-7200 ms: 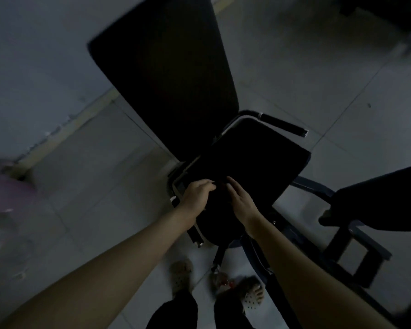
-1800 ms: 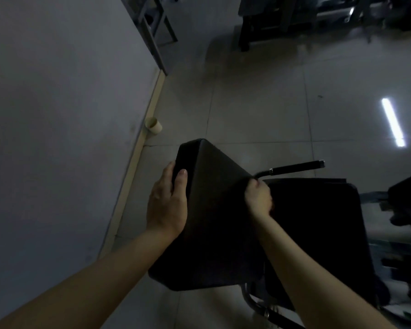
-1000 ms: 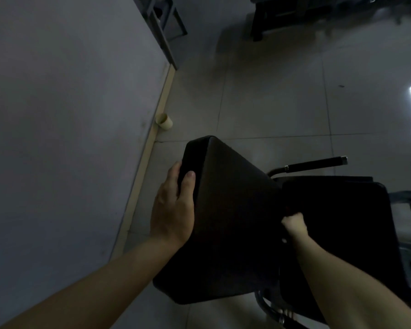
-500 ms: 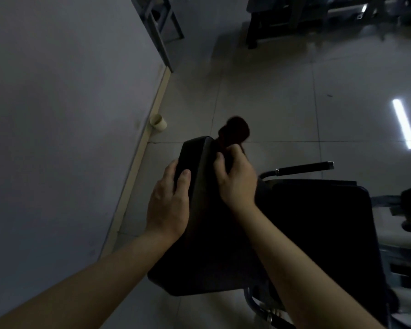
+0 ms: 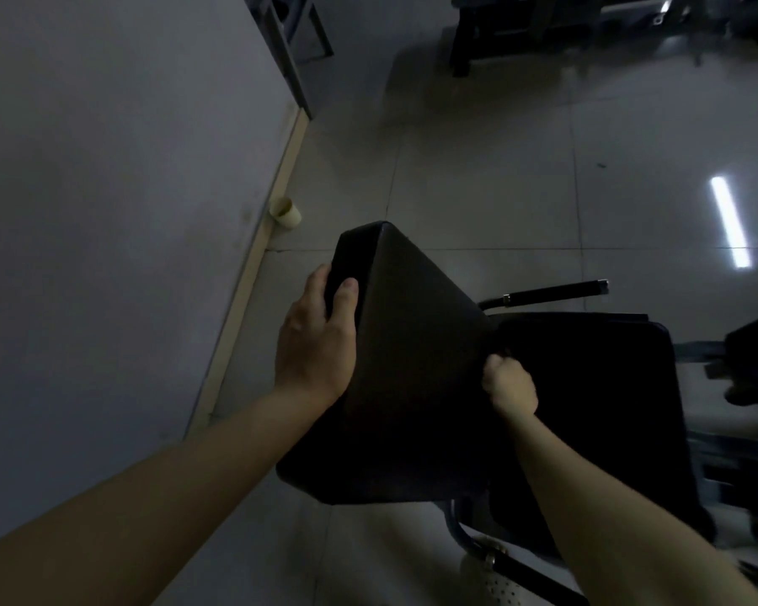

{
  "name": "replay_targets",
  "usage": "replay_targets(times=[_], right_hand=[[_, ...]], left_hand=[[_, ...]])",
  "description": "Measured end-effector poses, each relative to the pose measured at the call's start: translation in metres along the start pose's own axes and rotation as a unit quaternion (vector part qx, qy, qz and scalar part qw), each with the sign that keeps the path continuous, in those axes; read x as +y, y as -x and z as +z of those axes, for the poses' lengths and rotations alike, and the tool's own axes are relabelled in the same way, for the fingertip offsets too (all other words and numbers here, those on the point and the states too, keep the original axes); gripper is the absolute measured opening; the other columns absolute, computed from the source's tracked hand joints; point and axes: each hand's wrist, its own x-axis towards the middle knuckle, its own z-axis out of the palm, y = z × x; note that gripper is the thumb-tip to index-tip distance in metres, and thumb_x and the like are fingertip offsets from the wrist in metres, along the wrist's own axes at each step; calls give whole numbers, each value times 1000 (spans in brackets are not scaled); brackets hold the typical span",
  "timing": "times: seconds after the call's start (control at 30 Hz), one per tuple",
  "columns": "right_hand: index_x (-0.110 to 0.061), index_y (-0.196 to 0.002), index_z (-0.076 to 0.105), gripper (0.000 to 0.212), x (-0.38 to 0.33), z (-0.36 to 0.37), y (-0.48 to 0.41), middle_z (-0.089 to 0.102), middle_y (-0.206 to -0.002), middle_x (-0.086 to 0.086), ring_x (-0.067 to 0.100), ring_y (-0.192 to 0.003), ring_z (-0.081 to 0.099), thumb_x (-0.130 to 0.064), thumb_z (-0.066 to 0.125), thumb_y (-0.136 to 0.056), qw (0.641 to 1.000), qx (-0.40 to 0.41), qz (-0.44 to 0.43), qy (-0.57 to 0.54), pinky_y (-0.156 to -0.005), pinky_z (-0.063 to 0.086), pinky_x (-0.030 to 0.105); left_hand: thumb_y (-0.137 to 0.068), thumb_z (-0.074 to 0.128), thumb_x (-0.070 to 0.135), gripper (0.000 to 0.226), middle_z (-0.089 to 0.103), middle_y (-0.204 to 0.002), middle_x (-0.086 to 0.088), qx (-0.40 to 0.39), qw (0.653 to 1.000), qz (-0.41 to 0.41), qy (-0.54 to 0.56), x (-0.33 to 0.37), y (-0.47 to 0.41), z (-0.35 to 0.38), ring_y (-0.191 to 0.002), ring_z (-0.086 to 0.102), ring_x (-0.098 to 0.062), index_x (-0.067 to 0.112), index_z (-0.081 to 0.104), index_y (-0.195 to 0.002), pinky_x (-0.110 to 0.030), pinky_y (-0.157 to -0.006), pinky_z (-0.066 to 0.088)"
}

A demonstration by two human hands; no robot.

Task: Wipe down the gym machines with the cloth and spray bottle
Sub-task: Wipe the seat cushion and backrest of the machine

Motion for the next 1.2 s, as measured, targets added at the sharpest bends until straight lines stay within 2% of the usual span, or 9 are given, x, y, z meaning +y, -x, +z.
replay_targets(times=[0.2, 0.37, 0.6, 0.7, 0.87, 1.0, 1.07, 1.17, 1.2], right_hand=[[-17, -76, 60, 33, -39, 1, 123, 64, -74, 1, 20, -69, 63, -35, 41, -95, 976, 61, -71, -197, -73, 54, 43], [-20, -76, 52, 37, -47, 15, 227, 59, -70, 0, 15, -63, 59, -50, 34, -86, 941, 97, -181, -268, -64, 52, 49], [-19, -82, 46, 29, -65, 21, 275, 46, -81, -8, 9, -64, 46, -44, 49, -98, 857, 244, -425, -157, -51, 40, 28], [-21, -80, 44, 28, -30, 51, 249, 47, -81, -8, 9, -65, 47, -39, 39, -101, 864, 296, -355, -197, -54, 41, 30], [-25, -75, 40, 35, 54, 110, 189, 50, -73, -3, 19, -64, 53, -42, 29, -103, 937, 280, -116, -173, -56, 40, 35], [-9, -100, 60, 36, 121, 113, 133, 60, -89, 10, 32, -82, 61, -32, 32, -104, 993, 76, 73, -54, -73, 50, 40], [-2, -104, 58, 37, 147, 107, 126, 56, -80, 9, 26, -70, 56, -32, 37, -103, 994, 4, 98, -44, -69, 47, 35], [-4, -97, 65, 39, 161, 87, 158, 47, -62, 6, 21, -52, 45, -33, 40, -105, 986, 28, 79, -144, -55, 37, 29], [-3, -106, 68, 39, 164, 79, 171, 43, -57, 4, 19, -47, 41, -33, 43, -105, 979, 35, 72, -188, -50, 33, 27]], left_hand=[[-96, 29, 68, 60, 57, -134, 3, -7, 1000, 3, -12, 3, -1, -2, -121, 55, -23, 37, 41, -146, -52, -103, 45], [-95, 30, 64, 64, 54, -138, -5, 2, 999, 13, -32, 5, 5, -4, -127, 51, -28, 28, 44, -146, -52, -105, 41], [-101, 31, 63, 71, 25, -163, -9, -57, 993, 43, -90, -23, 45, -20, -149, 24, -32, 28, 15, -161, -51, -117, 24], [-101, 32, 64, 72, 23, -165, -8, -57, 992, 72, -82, -52, 80, -29, -151, 22, -29, 31, 11, -161, -50, -120, 21], [-96, 27, 69, 77, 32, -161, -8, 5, 983, 154, -96, -65, 96, -24, -148, 27, -27, 26, 18, -160, -46, -119, 26], [-89, 25, 70, 84, 36, -158, -10, 20, 982, 166, -93, -68, 93, -22, -145, 32, -27, 23, 22, -160, -45, -117, 30], [-91, 28, 67, 82, 35, -159, -10, 24, 980, 170, -96, -69, 92, -22, -145, 31, -28, 24, 22, -160, -46, -117, 29], [-96, 29, 65, 76, 30, -162, -10, 10, 980, 163, -117, -69, 90, -23, -148, 26, -30, 25, 19, -160, -47, -118, 23], [-98, 29, 64, 75, 28, -162, -11, 6, 979, 159, -130, -68, 90, -24, -148, 24, -30, 25, 18, -160, -49, -119, 21]])
